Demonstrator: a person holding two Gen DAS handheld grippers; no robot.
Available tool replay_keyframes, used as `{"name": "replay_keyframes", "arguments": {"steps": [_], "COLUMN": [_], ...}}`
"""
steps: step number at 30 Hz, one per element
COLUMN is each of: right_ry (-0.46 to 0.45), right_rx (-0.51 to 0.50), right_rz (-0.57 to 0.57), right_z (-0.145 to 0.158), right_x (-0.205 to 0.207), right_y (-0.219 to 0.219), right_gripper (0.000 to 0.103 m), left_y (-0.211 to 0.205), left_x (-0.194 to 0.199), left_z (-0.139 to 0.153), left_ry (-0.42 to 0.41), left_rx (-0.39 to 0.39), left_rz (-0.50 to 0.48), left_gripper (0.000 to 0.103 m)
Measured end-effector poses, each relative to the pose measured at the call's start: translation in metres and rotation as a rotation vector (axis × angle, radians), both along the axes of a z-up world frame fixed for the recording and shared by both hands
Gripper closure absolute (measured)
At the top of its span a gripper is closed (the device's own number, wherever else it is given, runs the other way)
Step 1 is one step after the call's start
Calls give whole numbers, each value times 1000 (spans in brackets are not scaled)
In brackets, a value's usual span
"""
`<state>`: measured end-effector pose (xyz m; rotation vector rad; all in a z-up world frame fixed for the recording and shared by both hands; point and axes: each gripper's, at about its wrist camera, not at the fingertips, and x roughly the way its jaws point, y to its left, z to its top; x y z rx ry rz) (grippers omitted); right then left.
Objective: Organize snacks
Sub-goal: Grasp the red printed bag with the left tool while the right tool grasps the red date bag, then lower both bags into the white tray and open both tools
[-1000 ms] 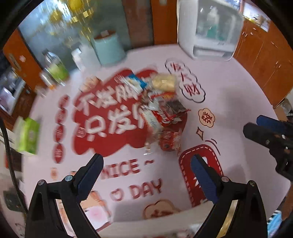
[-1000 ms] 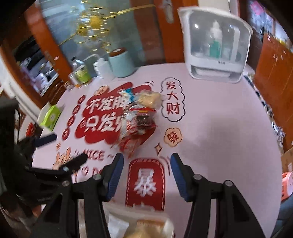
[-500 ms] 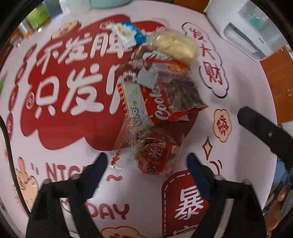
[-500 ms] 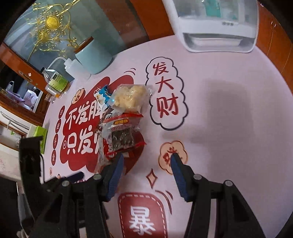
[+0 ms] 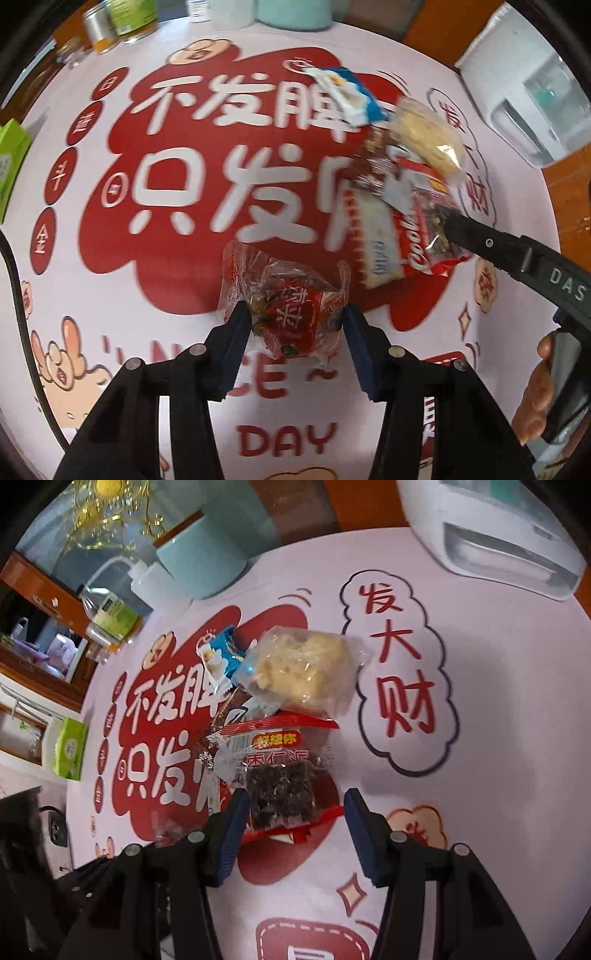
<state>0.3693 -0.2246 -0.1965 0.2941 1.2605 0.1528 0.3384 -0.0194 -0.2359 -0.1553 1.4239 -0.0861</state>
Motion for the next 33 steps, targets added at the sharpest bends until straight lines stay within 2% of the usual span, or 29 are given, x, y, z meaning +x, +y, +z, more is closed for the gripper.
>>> {"name": "replay_keyframes", "arguments": {"steps": [3,5,8,14,17,21,27,33], "right_ry": [13,42,33,-1,-37,-128,-275,-390], "right_rx": [4,-10,-38,-61,-39,-6,1,21], "right_rz": [3,14,47,56,55,61,79,118], "right_z": [-7,-13,-13,7,30,75,141,189], "right_x": [6,8,3,-22,-43,-85,-155,-235], "right_y": [5,10,17,16,8,-1,-1,9], "right_gripper": [49,59,62,62,62,62,62,62], "left_y": [14,20,22,27,25,18,15,21], "left_x": [2,0,-7,-21,-39,-67,-133,-199], "left_z": [-1,2,10,58,86,124,183,221], "left_ry": [2,-4,-28,-111,-159,-228,-321,-382], "left_rx": [0,-2,-1,-8,-20,-40,-75,-85], "left_rz": [16,21,20,-20,-47,-81,-141,-152], "left_gripper": [53,53,53,53,53,53,53,53]}}
